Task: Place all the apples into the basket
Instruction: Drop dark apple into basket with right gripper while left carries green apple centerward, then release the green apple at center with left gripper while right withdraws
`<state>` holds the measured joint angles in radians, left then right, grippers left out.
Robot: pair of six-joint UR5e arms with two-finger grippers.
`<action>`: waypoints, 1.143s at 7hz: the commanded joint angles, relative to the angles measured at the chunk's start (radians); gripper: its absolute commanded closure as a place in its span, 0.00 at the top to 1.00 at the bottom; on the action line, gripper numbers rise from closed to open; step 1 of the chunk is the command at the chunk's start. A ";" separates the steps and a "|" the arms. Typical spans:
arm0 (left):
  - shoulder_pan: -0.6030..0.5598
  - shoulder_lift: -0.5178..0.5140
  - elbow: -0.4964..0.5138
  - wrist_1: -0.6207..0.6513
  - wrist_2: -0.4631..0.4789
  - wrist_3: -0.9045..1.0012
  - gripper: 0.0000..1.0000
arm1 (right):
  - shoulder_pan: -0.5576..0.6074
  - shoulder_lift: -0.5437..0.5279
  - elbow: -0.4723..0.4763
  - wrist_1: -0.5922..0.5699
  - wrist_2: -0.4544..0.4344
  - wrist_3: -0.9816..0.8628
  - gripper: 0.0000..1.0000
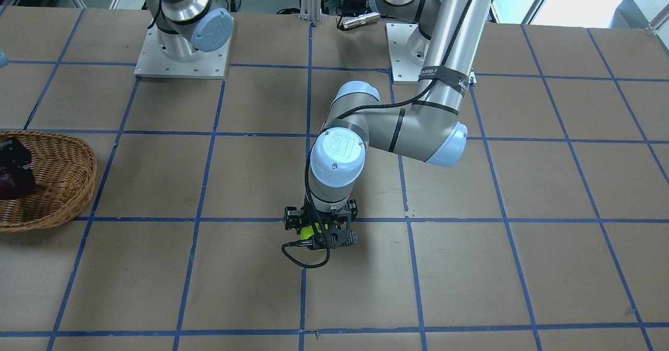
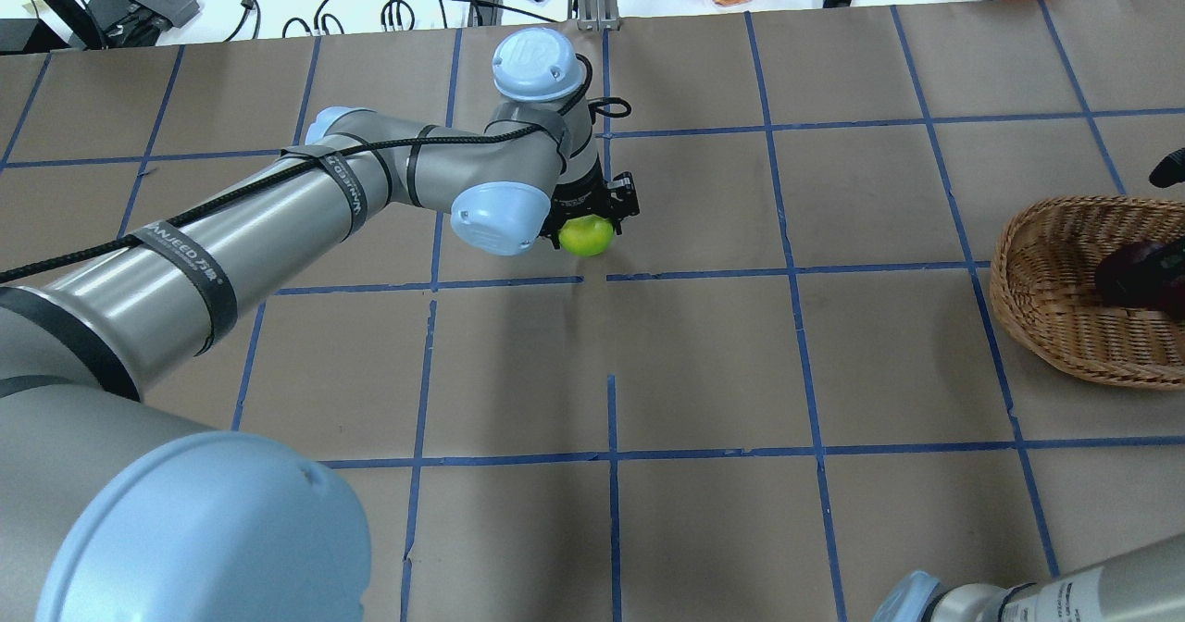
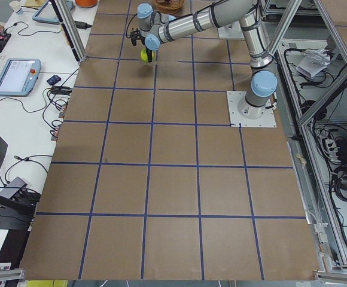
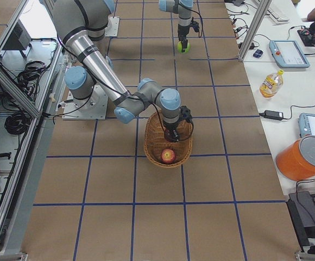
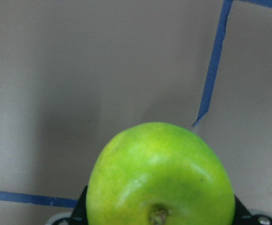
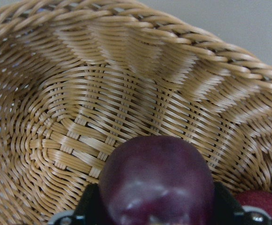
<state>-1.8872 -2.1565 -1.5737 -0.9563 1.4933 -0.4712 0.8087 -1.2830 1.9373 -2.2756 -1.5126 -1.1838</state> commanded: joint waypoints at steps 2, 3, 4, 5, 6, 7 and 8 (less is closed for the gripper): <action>-0.007 0.007 -0.042 0.083 -0.007 0.003 1.00 | 0.000 -0.016 -0.011 0.018 0.008 0.010 0.98; 0.002 0.021 -0.031 0.080 -0.019 0.029 1.00 | 0.007 -0.059 -0.023 0.056 0.012 0.071 0.98; 0.029 0.062 -0.016 0.058 -0.027 0.104 1.00 | 0.067 -0.120 -0.032 0.130 0.020 0.199 0.98; 0.104 0.132 -0.006 -0.044 -0.062 0.150 1.00 | 0.184 -0.172 -0.037 0.146 0.003 0.324 0.98; 0.187 0.215 -0.003 -0.152 -0.067 0.242 1.00 | 0.296 -0.189 -0.035 0.177 0.003 0.516 0.98; 0.256 0.298 0.003 -0.253 -0.058 0.335 1.00 | 0.408 -0.182 -0.028 0.174 0.005 0.706 0.97; 0.305 0.388 0.015 -0.394 -0.029 0.376 1.00 | 0.538 -0.165 -0.029 0.160 0.005 0.924 0.97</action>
<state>-1.6525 -1.8744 -1.5707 -1.1975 1.4419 -0.1678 1.1975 -1.4589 1.9070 -2.1091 -1.5078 -0.5094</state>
